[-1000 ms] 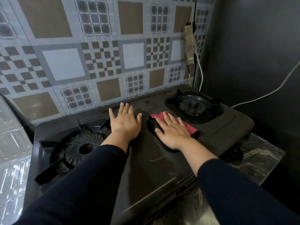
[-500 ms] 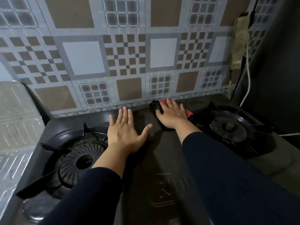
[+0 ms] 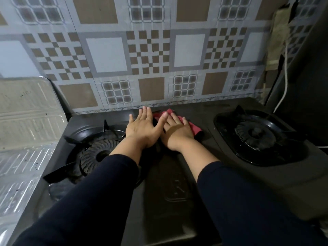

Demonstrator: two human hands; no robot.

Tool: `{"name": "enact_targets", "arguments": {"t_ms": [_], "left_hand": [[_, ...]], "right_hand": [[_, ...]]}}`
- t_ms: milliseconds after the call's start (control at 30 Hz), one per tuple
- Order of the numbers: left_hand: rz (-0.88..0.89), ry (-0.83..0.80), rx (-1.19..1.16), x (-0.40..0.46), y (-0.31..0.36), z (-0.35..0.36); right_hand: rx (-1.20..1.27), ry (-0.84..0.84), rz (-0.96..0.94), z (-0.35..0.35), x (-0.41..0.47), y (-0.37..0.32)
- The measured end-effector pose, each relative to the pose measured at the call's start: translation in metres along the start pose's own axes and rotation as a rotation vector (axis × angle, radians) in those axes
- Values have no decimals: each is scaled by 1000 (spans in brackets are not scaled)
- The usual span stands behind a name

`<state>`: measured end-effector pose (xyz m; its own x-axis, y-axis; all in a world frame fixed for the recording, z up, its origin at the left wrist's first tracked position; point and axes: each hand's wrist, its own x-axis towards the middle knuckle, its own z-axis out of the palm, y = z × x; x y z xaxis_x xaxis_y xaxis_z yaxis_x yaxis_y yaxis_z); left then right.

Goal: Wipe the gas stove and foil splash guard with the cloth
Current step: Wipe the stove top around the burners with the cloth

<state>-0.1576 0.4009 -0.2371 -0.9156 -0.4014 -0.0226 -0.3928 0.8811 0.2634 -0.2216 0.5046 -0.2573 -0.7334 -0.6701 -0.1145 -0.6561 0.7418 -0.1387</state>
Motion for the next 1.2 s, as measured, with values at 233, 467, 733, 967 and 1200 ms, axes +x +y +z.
{"name": "enact_targets", "arguments": {"t_ms": [233, 467, 733, 967, 1200], "left_hand": [[-67, 58, 163, -1, -32, -2], [-100, 9, 305, 5, -16, -6], [61, 2, 147, 31, 43, 1], [183, -140, 136, 57, 65, 21], [232, -222, 226, 75, 84, 32]], "right_hand": [[38, 58, -147, 12, -66, -16], [115, 144, 54, 0, -8, 20], [20, 126, 361, -23, 45, 67], [-253, -53, 543, -47, 76, 104], [-77, -146, 827, -71, 79, 147]]}}
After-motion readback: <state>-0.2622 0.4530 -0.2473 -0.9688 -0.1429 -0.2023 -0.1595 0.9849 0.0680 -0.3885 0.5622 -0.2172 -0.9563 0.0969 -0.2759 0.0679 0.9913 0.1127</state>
